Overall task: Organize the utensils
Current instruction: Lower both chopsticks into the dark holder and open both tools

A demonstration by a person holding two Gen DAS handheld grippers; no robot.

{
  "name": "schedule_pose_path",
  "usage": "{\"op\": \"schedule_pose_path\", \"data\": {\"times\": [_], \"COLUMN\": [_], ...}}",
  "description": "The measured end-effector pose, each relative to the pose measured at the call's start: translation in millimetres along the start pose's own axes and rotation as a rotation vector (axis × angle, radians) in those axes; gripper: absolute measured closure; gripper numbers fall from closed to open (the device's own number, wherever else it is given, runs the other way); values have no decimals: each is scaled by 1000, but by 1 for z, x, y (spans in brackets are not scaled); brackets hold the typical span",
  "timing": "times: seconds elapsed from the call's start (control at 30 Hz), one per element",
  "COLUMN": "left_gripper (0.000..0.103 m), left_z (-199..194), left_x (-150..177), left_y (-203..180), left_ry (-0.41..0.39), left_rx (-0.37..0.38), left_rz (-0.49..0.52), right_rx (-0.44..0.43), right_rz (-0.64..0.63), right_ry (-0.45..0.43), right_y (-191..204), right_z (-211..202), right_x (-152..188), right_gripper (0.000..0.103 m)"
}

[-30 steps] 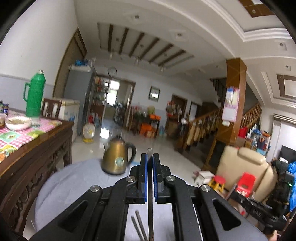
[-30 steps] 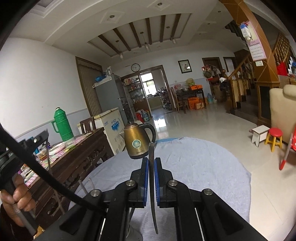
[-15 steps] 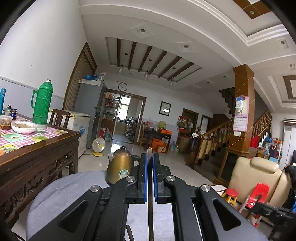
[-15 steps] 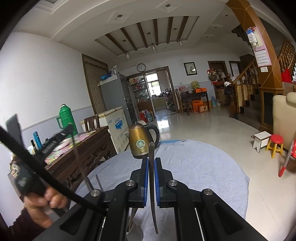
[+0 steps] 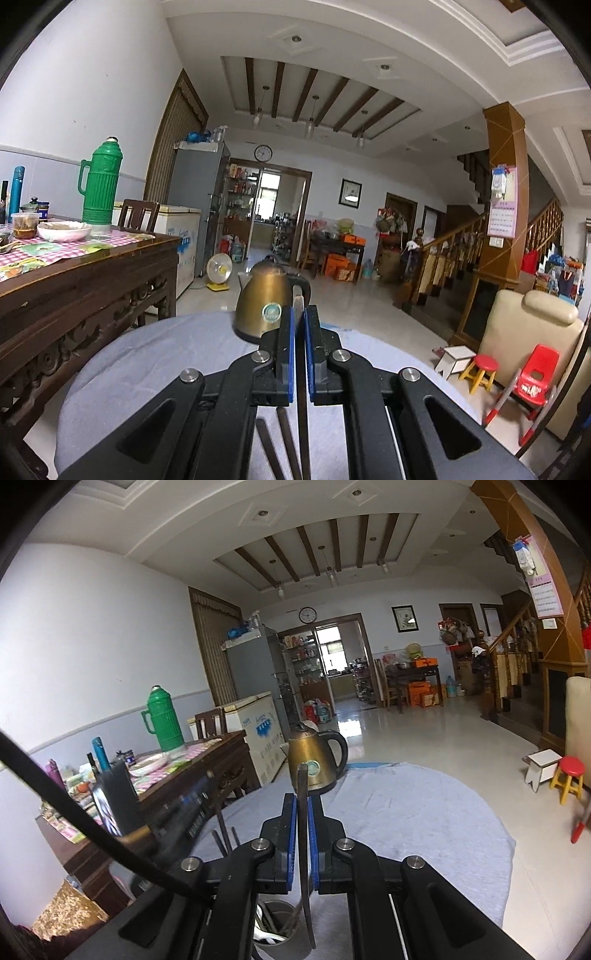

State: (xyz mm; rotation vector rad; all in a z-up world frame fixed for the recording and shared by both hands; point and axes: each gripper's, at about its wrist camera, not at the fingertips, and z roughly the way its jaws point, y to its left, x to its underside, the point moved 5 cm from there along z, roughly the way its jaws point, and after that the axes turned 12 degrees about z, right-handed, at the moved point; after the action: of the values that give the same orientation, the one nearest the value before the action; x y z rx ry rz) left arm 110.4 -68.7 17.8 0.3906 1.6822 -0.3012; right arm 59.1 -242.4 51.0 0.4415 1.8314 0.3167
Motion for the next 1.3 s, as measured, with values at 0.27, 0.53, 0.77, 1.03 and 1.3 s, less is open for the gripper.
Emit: {"op": "schedule_pose_path", "data": {"times": [0.27,0.53,0.77,1.03,1.3], "left_gripper": [97,97,96,96,96], "left_z": [-10,-9,-14,-16,-18], "left_x": [11,24,31,31,34], "left_y": [-1,0,-1,0,0], "left_ry": [27,62,83,88,98], "left_rx": [27,36,47,43,28], "left_rz": [7,13,20,33,55], "right_rx": [-61,-48,-44,-32,-24], "right_rz": [49,41,59,57,70], "right_ry": [-27,-20,11,33,70], "right_y": [12,20,17,12,6], "right_z": [-2,23,36,38,41], "right_x": [-9,8,19,27,39], "right_gripper": [96,96,96,96,96]}}
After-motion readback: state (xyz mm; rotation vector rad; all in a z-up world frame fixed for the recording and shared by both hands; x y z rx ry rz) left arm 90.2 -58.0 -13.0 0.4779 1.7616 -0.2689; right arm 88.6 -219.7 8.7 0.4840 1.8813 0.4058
